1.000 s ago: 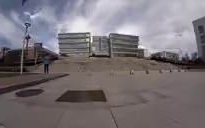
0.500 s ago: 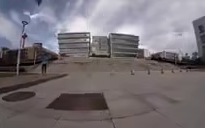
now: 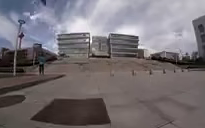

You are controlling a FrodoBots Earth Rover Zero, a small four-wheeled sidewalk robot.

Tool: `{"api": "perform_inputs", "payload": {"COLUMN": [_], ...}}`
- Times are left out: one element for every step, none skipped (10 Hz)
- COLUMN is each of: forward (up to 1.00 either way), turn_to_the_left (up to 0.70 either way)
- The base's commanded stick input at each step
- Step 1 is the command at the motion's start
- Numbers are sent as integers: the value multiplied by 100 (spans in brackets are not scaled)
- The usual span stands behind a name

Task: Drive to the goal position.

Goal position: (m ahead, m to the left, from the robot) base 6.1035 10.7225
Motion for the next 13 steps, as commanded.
{"api": "perform_inputs", "payload": {"forward": [70, 70, 70, 70, 70, 70, 70, 70, 70, 70, 70, 70, 70], "turn_to_the_left": [0, 0, 0, 0, 0, 0, 0, 0, 0, 0, 0, 0, 0]}}
